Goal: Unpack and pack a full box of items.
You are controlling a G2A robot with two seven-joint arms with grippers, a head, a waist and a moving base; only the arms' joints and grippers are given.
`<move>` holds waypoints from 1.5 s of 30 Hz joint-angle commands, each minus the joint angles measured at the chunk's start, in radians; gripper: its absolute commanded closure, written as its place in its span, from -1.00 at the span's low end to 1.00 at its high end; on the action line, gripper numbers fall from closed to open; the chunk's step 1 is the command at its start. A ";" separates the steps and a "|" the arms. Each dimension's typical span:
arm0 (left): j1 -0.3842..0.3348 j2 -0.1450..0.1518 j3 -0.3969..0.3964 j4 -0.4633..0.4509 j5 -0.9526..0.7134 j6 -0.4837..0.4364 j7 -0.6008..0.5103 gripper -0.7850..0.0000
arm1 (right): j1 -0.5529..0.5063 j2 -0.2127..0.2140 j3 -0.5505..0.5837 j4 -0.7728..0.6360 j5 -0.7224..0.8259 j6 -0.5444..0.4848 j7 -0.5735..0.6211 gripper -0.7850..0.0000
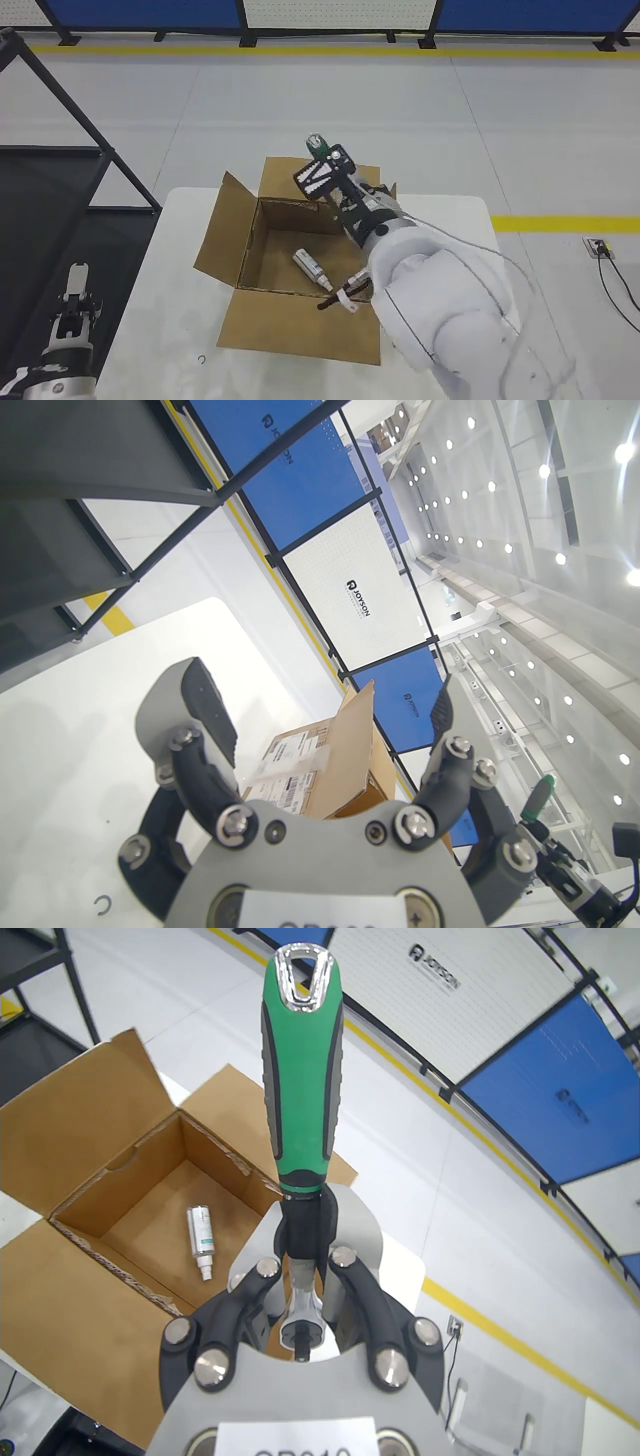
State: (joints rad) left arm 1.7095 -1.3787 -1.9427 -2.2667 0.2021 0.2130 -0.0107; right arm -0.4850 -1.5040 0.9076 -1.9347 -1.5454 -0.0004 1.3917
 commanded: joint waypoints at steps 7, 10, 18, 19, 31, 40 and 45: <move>0.000 0.000 0.000 0.000 0.000 0.000 0.000 -1.00 | 0.234 -0.102 -0.216 0.487 0.216 0.012 -0.054 1.00; 0.000 0.000 0.000 0.000 0.000 0.000 0.000 -1.00 | 0.285 -0.143 -0.267 0.664 0.302 0.016 -0.077 1.00; 0.000 0.000 0.000 0.000 0.000 0.000 0.000 -1.00 | 0.329 -0.213 -0.329 0.984 0.404 0.013 -0.081 1.00; 0.000 0.000 0.000 0.000 0.000 0.000 0.000 -1.00 | 0.328 -0.217 -0.330 1.011 0.409 0.008 -0.081 1.00; 0.000 0.000 0.000 0.000 0.000 0.000 0.000 -1.00 | 0.332 -0.274 -0.370 1.270 0.407 -0.019 -0.092 1.00; 0.000 0.000 0.000 0.000 0.000 0.000 0.000 -1.00 | 0.357 -0.314 -0.354 1.447 0.460 -0.073 -0.200 1.00; 0.000 0.000 0.000 0.000 0.000 0.000 0.000 -1.00 | 0.365 -0.340 -0.358 1.522 0.466 -0.071 -0.237 1.00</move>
State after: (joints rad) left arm 1.7095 -1.3787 -1.9427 -2.2667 0.2021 0.2130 -0.0107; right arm -0.1201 -1.8397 0.5504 -0.4238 -1.0799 -0.0713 1.1582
